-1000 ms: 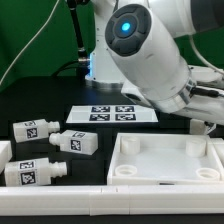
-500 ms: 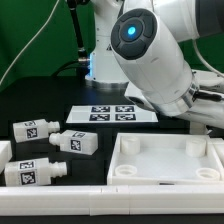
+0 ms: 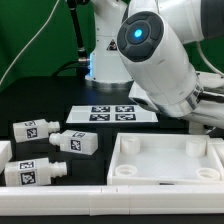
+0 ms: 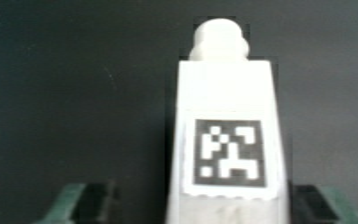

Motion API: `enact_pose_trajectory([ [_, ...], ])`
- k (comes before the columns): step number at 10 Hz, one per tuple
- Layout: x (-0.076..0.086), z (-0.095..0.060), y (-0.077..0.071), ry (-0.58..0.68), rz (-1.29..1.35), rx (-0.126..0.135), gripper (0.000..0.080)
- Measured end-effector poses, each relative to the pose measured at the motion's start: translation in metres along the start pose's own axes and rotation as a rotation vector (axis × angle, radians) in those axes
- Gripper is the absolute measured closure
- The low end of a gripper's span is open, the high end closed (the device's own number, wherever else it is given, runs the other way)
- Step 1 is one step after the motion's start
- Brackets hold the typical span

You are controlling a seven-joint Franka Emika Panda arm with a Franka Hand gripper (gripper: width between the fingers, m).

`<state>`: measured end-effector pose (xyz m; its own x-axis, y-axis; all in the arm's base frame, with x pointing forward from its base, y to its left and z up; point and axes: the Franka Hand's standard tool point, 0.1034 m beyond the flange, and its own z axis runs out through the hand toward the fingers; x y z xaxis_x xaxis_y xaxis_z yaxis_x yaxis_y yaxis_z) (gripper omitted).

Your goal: Assemble one leg

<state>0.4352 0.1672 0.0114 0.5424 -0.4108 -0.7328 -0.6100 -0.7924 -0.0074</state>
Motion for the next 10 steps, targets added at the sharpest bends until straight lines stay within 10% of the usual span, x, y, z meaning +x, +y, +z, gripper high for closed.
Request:
enact_pose_trajectory([
  [3,0.0,-0.004,0.0,0.001,-0.005,0.004,0.0517],
  [10,-0.006,-0.08,0.012,0.173,-0.068,0.07,0.0517],
])
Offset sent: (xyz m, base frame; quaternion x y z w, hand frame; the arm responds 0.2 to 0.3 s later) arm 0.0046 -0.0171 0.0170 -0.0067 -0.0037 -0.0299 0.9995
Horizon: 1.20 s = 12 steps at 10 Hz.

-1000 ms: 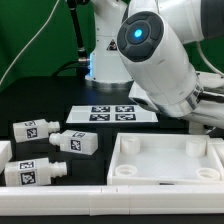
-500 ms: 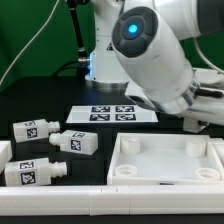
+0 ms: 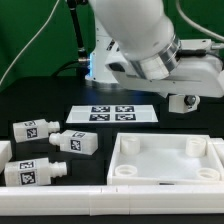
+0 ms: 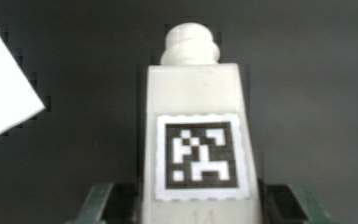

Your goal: Assemble one leg

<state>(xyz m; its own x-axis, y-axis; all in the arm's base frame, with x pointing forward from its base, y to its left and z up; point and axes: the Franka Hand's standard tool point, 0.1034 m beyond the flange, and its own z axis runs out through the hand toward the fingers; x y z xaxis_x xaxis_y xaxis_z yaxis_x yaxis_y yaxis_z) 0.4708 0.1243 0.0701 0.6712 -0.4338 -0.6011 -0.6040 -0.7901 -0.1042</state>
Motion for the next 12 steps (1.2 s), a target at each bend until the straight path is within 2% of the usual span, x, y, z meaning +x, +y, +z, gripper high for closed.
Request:
enact_pose_trajectory([
  [3,0.003,0.001,-0.007,0.182,-0.02,0.022,0.0515],
  [4,0.017,-0.003,-0.007,0.272,-0.061,0.02,0.0515],
  [6,0.025,-0.024,-0.018,0.418,-0.118,0.009,0.0515],
  [8,0.016,-0.044,-0.037,0.505,-0.169,-0.001,0.0515],
  [9,0.014,-0.049,-0.051,0.574,-0.17,0.008,0.0515],
  [10,0.009,-0.047,-0.063,0.64,-0.151,0.049,0.0515],
  [11,0.005,-0.041,-0.069,0.711,-0.172,0.083,0.0515],
  [12,0.001,-0.035,-0.071,0.739,-0.185,0.094,0.0515],
])
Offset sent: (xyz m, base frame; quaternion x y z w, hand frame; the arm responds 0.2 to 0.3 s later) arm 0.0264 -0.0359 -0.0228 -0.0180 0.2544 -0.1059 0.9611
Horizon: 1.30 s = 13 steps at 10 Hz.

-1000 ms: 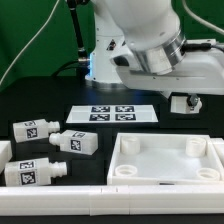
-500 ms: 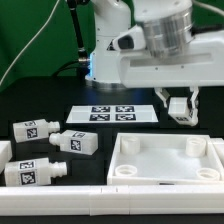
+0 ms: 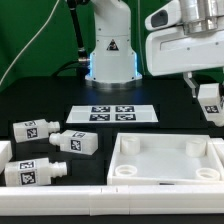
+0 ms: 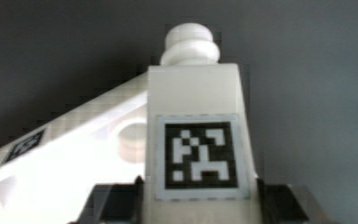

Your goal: Assemble one leg

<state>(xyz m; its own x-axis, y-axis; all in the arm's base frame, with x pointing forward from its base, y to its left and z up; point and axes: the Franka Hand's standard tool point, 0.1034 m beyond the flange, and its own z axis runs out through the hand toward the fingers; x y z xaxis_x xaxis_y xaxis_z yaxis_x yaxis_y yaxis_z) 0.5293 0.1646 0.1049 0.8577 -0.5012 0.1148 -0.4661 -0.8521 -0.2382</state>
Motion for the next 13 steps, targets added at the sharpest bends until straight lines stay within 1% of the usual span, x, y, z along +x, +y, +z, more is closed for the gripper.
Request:
enact_pose_trajectory([
  [1,-0.002,0.0,-0.004,0.019,-0.01,0.01,0.0515],
  [2,0.003,-0.001,-0.006,0.051,-0.084,0.017,0.0515],
  [4,0.03,-0.007,0.01,0.083,-0.175,0.003,0.0515],
  [5,0.048,-0.011,0.016,0.103,-0.261,-0.003,0.0515],
  [6,0.07,-0.014,0.022,0.129,-0.323,-0.007,0.0515],
  [7,0.079,-0.012,0.022,0.153,-0.343,-0.003,0.0515],
  [8,0.077,-0.011,0.02,0.171,-0.345,0.002,0.0515],
  [9,0.076,-0.01,0.021,0.166,-0.346,0.0,0.0515],
  [10,0.079,-0.012,0.018,0.206,-0.347,0.012,0.0515],
  [11,0.08,-0.013,0.015,0.309,-0.362,0.039,0.0515],
  [12,0.078,-0.009,0.015,0.381,-0.396,0.049,0.0515],
  [13,0.081,0.002,0.018,0.433,-0.476,0.033,0.0515],
])
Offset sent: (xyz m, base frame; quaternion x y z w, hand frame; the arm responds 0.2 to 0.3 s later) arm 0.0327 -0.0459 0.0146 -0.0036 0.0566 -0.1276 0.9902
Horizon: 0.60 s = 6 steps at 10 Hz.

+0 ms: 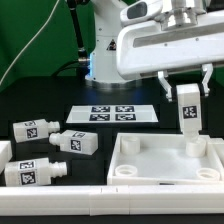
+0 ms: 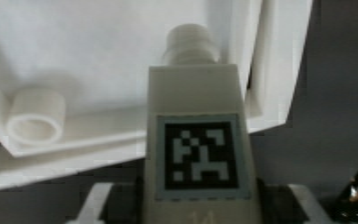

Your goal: Assemble one leg

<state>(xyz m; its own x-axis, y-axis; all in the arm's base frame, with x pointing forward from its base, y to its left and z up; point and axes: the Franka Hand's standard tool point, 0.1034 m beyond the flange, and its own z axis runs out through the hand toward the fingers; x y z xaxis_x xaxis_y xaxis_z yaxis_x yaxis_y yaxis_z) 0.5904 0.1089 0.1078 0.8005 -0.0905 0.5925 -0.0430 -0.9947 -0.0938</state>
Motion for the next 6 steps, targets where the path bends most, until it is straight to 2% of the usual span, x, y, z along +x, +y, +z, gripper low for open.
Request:
enact_pose_trajectory([
  [1,-0.004,0.008,0.007,-0.022,-0.062,-0.013,0.0515],
  [2,0.004,0.009,0.012,-0.024,-0.104,-0.019,0.0515],
  [4,0.017,0.013,0.007,-0.016,-0.19,-0.012,0.0515],
  [6,0.006,0.016,0.01,-0.036,-0.19,-0.016,0.0515],
])
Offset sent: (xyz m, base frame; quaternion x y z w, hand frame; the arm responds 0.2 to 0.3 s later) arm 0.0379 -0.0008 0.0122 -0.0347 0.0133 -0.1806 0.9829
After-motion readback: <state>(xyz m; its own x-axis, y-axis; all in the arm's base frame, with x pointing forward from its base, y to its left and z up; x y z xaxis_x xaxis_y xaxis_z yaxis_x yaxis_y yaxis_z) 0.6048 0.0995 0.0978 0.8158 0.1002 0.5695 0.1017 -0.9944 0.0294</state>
